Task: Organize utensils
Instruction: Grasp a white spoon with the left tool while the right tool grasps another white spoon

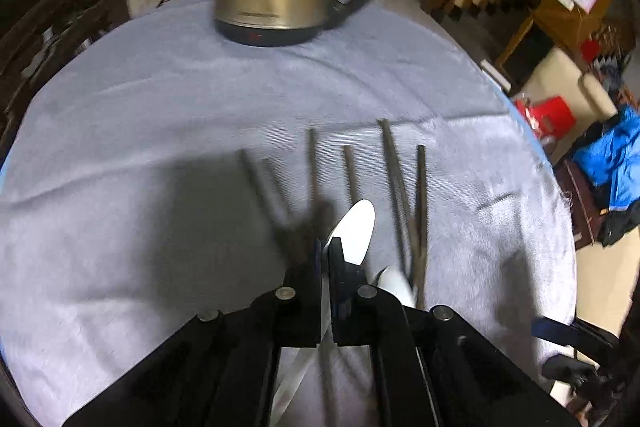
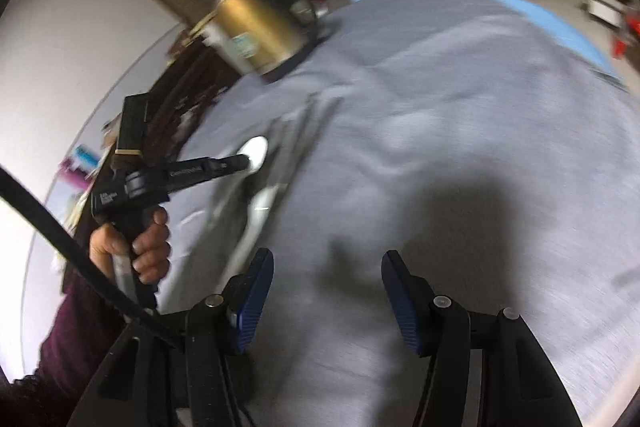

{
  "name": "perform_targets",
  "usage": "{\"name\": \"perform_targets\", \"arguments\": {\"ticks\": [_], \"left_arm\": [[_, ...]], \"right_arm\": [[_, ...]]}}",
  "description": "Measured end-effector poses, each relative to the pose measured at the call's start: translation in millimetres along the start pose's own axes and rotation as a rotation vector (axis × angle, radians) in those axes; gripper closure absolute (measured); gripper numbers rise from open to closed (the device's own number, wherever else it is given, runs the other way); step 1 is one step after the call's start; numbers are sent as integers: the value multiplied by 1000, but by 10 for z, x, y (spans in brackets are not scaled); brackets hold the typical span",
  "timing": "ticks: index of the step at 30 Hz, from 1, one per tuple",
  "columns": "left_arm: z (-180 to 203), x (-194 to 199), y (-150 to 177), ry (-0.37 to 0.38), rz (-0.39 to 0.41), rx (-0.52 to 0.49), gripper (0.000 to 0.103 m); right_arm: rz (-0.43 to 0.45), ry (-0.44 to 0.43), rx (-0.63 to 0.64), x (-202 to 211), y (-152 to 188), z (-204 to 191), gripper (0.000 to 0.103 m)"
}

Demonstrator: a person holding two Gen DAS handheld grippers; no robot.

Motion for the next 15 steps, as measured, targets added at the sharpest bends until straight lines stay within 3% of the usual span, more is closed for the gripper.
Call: {"name": "perform_targets", "arguments": {"ticks": [5, 7, 12, 15], "left_arm": [[-431, 78, 169, -4, -12, 109, 100], [-576, 41, 261, -22, -31, 139, 100], [-742, -179, 426, -35, -101, 197, 100], [-701, -221, 454, -13, -120, 187, 100]], "right_arm": [[-79, -188, -23, -629, -179, -420, 63], [-93, -221, -41, -852, -255, -496, 63], [-88, -183, -63, -1286, -487, -548, 64], [-111, -95, -113, -1407, -493, -341, 68]]}}
Point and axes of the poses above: each gripper's, at about its wrist camera, not at the fingertips, and x roughly against the way its jaws point, z to its right, y to its underside, the point moved 10 cm from there along -x, roughly the way its jaws point, and after that the axes turned 11 degrees about -y, right-handed, at the moved point
